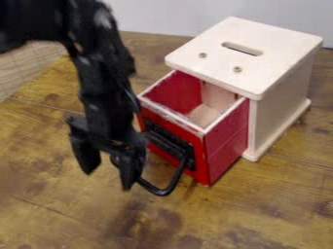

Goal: Close the drawer

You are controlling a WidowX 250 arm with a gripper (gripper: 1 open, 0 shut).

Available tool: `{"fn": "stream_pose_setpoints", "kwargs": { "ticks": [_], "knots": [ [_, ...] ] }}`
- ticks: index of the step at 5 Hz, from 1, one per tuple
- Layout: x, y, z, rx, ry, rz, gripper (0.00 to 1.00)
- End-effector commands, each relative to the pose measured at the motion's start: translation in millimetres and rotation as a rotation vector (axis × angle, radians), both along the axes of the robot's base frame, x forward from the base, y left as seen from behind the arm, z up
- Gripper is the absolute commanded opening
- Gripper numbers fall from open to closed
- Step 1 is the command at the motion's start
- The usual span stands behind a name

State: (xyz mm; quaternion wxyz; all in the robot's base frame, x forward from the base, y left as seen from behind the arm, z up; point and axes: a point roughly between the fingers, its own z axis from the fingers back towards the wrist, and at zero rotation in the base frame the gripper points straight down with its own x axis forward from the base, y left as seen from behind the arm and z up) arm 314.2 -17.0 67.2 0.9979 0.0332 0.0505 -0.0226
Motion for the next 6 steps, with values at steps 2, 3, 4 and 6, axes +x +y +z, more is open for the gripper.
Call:
{"fn": "stream_pose_setpoints", "kwargs": {
  "ticks": [2, 3, 4, 6],
  "knots": [
    [30.1, -4.9, -5.4, 0.046, -0.054, -0.004, 1.0],
    [36.6, -0.3, -1.9, 0.052, -0.056, 0.007, 1.0],
    [44.0, 4.4, 0.8, 0.055, -0.058, 0.021, 1.0],
    [58.4, 14.0, 5.7, 0.061, -0.068, 0.045, 1.0]
  ]
}}
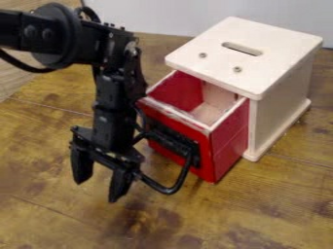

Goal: Close the drawer

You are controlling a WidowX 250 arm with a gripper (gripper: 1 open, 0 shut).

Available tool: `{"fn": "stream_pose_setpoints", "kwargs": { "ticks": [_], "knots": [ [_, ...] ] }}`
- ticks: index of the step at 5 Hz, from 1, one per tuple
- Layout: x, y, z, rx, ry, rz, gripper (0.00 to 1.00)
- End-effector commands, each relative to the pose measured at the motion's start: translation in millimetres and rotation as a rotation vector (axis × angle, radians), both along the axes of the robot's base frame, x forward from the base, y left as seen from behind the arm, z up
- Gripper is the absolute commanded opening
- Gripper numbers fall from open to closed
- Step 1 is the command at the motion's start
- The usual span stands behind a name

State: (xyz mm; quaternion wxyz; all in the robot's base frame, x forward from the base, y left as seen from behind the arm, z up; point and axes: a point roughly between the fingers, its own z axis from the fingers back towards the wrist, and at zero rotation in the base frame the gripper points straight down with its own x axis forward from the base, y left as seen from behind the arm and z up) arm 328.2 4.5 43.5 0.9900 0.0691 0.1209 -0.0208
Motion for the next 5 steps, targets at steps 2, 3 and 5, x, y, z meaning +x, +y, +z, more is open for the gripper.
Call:
{"fn": "stream_pose_setpoints", "kwargs": {
  "ticks": [2, 3, 5],
  "knots": [
    [54.1, -3.8, 28.6, 0.001, -0.236, 0.053, 1.0],
    [51.5, -1.7, 27.8, 0.003, -0.24, 0.059, 1.0],
    [46.8, 3.0, 24.8, 0.011, -0.249, 0.07, 1.0]
  ]
}}
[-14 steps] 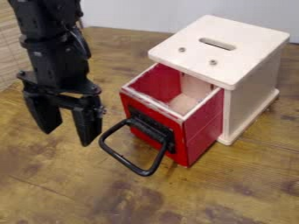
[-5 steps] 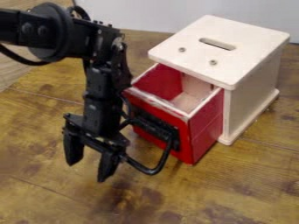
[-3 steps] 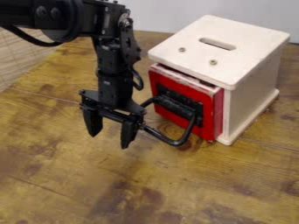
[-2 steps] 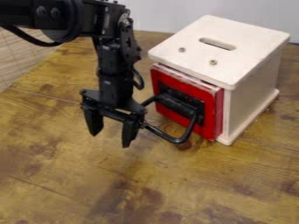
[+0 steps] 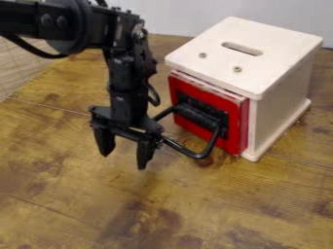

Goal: Close the drawer

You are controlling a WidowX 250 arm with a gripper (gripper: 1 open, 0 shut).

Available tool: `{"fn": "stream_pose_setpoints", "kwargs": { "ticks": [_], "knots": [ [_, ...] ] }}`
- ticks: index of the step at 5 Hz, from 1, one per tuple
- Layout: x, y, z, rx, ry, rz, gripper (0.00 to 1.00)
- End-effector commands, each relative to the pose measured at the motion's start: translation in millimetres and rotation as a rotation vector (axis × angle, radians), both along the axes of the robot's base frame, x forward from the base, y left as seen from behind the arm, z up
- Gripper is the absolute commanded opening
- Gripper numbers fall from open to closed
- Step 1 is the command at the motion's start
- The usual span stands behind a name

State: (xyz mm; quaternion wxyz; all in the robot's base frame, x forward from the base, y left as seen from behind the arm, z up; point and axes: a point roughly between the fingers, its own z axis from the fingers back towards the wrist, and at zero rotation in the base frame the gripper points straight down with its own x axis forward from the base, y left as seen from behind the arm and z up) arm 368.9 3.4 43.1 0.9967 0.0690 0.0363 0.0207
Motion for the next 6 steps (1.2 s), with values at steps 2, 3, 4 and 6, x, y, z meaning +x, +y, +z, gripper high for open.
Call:
{"fn": "stream_pose_setpoints", "kwargs": {
  "ticks": [2, 3, 4, 6],
  "knots": [
    [7.3, 11.0, 27.3, 0.015, -0.08, 0.008, 1.0],
    [7.8, 14.3, 28.7, 0.018, -0.083, 0.011, 1.0],
    [8.4, 17.4, 29.5, 0.02, -0.085, 0.014, 1.0],
    [9.9, 20.0, 31.5, 0.02, -0.091, 0.023, 1.0]
  ]
}}
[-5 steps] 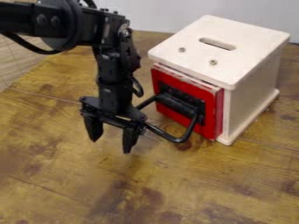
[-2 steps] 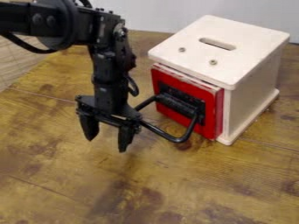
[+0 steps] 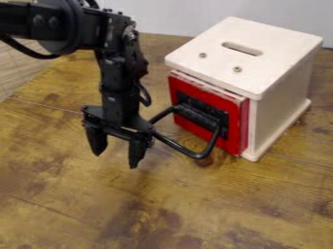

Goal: Close the drawer

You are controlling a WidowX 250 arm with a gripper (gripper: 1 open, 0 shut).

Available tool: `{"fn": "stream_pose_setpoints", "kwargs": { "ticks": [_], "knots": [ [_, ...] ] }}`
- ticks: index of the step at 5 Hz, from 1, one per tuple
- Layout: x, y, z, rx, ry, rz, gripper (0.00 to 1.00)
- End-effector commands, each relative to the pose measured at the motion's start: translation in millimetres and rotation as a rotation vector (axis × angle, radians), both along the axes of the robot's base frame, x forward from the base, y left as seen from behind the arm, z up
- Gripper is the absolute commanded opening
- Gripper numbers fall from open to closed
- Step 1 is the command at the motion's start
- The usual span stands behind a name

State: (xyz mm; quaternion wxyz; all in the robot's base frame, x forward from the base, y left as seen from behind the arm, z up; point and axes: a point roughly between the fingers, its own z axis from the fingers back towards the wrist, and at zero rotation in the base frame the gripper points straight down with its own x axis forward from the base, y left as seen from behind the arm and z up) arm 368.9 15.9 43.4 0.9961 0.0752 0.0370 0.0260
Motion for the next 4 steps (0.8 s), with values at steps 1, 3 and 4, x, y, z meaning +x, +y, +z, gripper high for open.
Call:
{"fn": "stream_pose_setpoints", "kwargs": {
  "ticks": [1, 3, 4],
  "knots": [
    [10.8, 7.3, 31.4, 0.005, -0.094, 0.018, 1.0],
    [10.7, 6.5, 30.5, 0.001, -0.099, 0.027, 1.0],
    [9.0, 6.2, 29.4, 0.0, -0.1, 0.031, 1.0]
  ]
}}
